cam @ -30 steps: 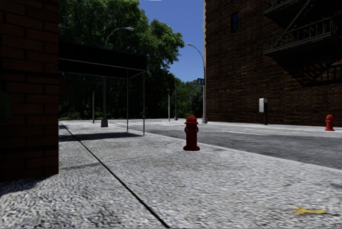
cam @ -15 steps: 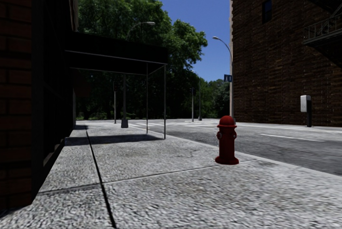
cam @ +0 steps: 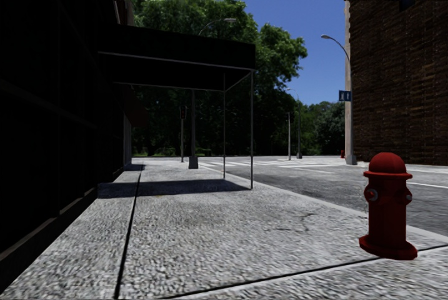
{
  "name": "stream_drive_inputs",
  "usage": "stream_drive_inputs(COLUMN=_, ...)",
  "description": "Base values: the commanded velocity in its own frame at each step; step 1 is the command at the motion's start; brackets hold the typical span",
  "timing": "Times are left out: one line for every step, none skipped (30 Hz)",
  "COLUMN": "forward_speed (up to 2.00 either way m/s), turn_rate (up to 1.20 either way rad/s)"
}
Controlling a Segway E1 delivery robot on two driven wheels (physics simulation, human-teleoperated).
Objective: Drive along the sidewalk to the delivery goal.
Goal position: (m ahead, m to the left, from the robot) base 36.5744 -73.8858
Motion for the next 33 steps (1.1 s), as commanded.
stream_drive_inputs(forward_speed=2.0, turn_rate=0.39)
stream_drive_inputs(forward_speed=2.0, turn_rate=0.39)
stream_drive_inputs(forward_speed=2.0, turn_rate=0.39)
stream_drive_inputs(forward_speed=2.0, turn_rate=0.39)
stream_drive_inputs(forward_speed=2.0, turn_rate=0.39)
stream_drive_inputs(forward_speed=2.0, turn_rate=0.39)
stream_drive_inputs(forward_speed=2.0, turn_rate=0.39)
stream_drive_inputs(forward_speed=2.0, turn_rate=0.39)
stream_drive_inputs(forward_speed=2.0, turn_rate=0.39)
stream_drive_inputs(forward_speed=2.0, turn_rate=0.39)
stream_drive_inputs(forward_speed=2.0, turn_rate=0.39)
stream_drive_inputs(forward_speed=2.0, turn_rate=0.39)
stream_drive_inputs(forward_speed=2.0, turn_rate=0.39)
stream_drive_inputs(forward_speed=2.0, turn_rate=0.39)
stream_drive_inputs(forward_speed=2.0, turn_rate=0.39)
stream_drive_inputs(forward_speed=2.0, turn_rate=0.39)
stream_drive_inputs(forward_speed=2.0, turn_rate=0.39)
stream_drive_inputs(forward_speed=2.0, turn_rate=0.39)
stream_drive_inputs(forward_speed=2.0, turn_rate=0.39)
stream_drive_inputs(forward_speed=2.0, turn_rate=0.39)
stream_drive_inputs(forward_speed=2.0, turn_rate=0.39)
stream_drive_inputs(forward_speed=2.0, turn_rate=0.39)
stream_drive_inputs(forward_speed=2.0, turn_rate=0.39)
stream_drive_inputs(forward_speed=2.0, turn_rate=0.39)
stream_drive_inputs(forward_speed=2.0, turn_rate=0.39)
stream_drive_inputs(forward_speed=2.0, turn_rate=0.39)
stream_drive_inputs(forward_speed=2.0, turn_rate=0.39)
stream_drive_inputs(forward_speed=2.0, turn_rate=0.39)
stream_drive_inputs(forward_speed=2.0, turn_rate=0.39)
stream_drive_inputs(forward_speed=2.0, turn_rate=0.39)
stream_drive_inputs(forward_speed=2.0, turn_rate=0.39)
stream_drive_inputs(forward_speed=2.0, turn_rate=0.38)
stream_drive_inputs(forward_speed=2.0, turn_rate=0.38)
